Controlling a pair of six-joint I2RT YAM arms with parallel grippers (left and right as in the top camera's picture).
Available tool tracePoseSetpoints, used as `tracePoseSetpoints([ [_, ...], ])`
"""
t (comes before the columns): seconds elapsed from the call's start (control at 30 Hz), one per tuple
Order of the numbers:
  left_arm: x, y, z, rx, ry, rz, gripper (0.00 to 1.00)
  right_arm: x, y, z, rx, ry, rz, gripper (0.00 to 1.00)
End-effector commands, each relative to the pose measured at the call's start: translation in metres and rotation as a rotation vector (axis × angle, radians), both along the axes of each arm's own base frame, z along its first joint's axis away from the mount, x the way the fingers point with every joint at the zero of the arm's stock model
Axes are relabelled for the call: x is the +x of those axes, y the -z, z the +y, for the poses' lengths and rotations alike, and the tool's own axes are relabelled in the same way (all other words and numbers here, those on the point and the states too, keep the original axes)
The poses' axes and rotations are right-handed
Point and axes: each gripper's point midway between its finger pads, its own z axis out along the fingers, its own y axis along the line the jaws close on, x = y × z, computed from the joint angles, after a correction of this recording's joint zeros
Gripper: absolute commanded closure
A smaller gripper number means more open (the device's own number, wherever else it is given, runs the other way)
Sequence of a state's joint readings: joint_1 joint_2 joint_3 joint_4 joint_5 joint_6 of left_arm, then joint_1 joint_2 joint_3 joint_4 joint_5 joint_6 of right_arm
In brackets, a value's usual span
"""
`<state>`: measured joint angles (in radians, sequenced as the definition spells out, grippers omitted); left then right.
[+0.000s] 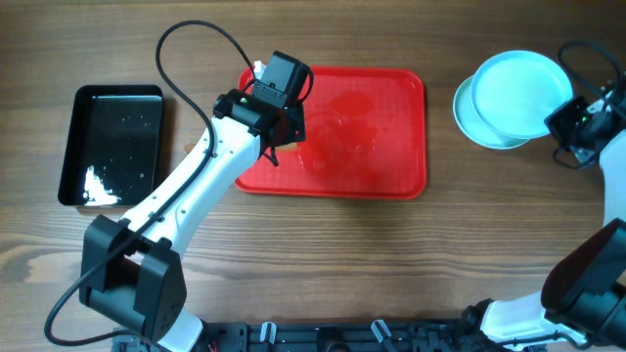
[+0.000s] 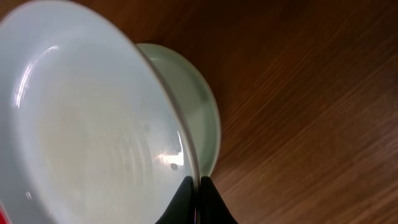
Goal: Clean dirty plates on tray and stack at the side
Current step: 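Lower the plate onto the white plate stack and open the right gripper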
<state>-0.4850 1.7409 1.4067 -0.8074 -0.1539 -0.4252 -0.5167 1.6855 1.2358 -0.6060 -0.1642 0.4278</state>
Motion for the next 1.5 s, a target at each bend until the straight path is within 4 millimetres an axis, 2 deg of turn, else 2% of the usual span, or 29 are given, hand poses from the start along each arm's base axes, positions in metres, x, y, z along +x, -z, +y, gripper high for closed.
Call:
tracePoseSetpoints([
  [0.0,-0.001,0.004,-0.002,-0.011,-0.003,0.012,0.96,0.002,0.033,0.009,0.063,0.017,0.001,0.96],
  [0.2,0.001,0.003,-0.003,-0.015,-0.003,0.004,0.96,0.011,0.064,0.008,0.096,0.031,0.015,0.96],
  [0.27,0.002,0.002,-0.004,-0.018,-0.003,-0.002,0.96,0.012,0.072,0.01,0.105,0.03,0.029,0.91],
  [0.33,0.004,0.001,-0.005,-0.022,-0.003,-0.01,0.96,0.013,0.077,0.014,0.121,0.019,0.035,0.51],
  [0.37,0.004,0.001,-0.005,-0.023,-0.003,-0.012,0.96,0.014,0.076,0.018,0.137,0.004,0.027,0.37],
  [0.4,0.005,0.001,-0.005,-0.024,-0.003,-0.014,0.96,0.018,0.075,0.025,0.159,-0.024,0.01,0.27],
  [0.47,0.005,0.001,-0.005,-0.024,-0.003,-0.014,0.96,0.027,0.067,0.041,0.214,-0.099,-0.042,0.22],
  [0.63,0.005,0.001,-0.005,-0.024,-0.003,-0.013,0.96,0.037,0.042,0.073,0.259,-0.214,-0.106,0.22],
  [0.73,0.005,0.001,-0.004,-0.02,-0.005,-0.015,0.96,0.039,0.016,0.092,0.219,-0.289,-0.146,0.22],
  [0.87,0.012,0.0,0.011,0.002,-0.045,-0.027,0.96,0.036,-0.034,0.132,0.182,-0.396,-0.218,0.21],
  [1.0,0.023,0.001,0.047,0.005,-0.133,-0.02,0.96,0.02,-0.068,0.183,0.167,-0.522,-0.248,0.2],
  [1.07,0.027,0.002,0.068,0.009,-0.184,-0.012,0.96,0.01,-0.071,0.206,0.179,-0.579,-0.23,0.2],
  [1.2,0.038,0.001,0.12,0.046,-0.266,-0.021,0.96,-0.011,-0.057,0.248,0.201,-0.69,-0.132,0.2],
  [1.37,0.042,-0.004,0.214,0.141,-0.478,-0.051,0.96,-0.036,-0.038,0.295,0.212,-0.812,-0.035,0.2],
  [1.47,0.04,-0.003,0.258,0.146,-0.585,-0.056,0.96,-0.045,-0.033,0.315,0.226,-0.853,-0.015,0.2],
])
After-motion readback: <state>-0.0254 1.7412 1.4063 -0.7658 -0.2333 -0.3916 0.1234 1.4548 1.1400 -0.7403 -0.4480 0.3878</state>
